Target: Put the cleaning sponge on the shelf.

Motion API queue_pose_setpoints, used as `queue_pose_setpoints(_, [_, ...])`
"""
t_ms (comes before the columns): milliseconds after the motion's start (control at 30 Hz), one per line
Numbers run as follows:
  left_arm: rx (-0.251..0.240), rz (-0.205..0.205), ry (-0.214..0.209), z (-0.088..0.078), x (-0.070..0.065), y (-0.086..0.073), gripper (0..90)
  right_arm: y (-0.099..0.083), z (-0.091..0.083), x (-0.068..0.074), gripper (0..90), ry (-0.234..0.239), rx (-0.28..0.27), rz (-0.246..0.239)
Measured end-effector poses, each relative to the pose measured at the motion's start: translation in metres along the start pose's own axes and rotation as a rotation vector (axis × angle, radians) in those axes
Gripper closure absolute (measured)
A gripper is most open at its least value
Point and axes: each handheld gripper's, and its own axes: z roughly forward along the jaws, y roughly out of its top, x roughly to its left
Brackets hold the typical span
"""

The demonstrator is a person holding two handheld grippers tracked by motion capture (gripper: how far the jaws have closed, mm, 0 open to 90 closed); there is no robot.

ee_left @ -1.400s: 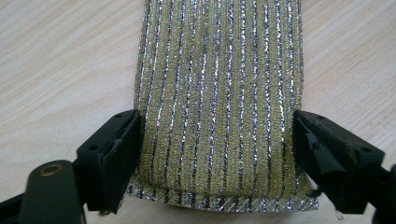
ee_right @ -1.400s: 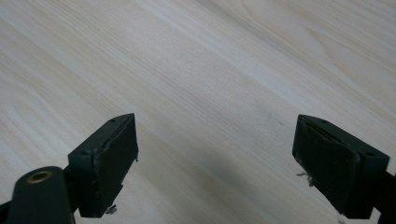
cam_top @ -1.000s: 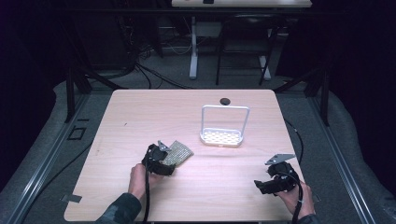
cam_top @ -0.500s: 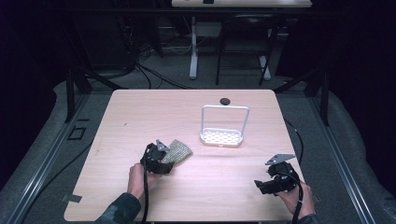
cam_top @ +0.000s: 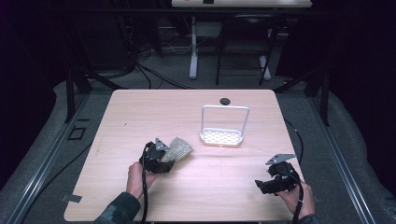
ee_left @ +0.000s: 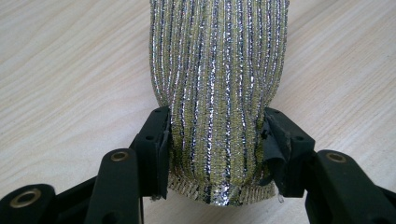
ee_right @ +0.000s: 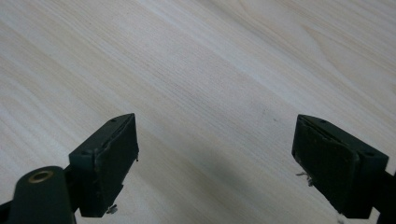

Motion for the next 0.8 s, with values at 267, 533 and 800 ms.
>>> queue_pose_setpoints(267, [-0.016,0.031,-0.016,-0.005,-0.008,0.003,48.3,0.000,0.000,0.000,13.8,0.000,0.001,0.005])
queue_pose_setpoints(533, [-0.019,0.045,-0.024,-0.008,-0.013,0.004,48.4,-0.001,0.001,0.000,13.9,-0.007,0.012,-0.012])
queue_pose_setpoints(800, [-0.022,0.066,-0.037,-0.008,-0.020,0.007,48.3,-0.001,0.002,-0.002,13.9,-0.013,0.016,-0.021])
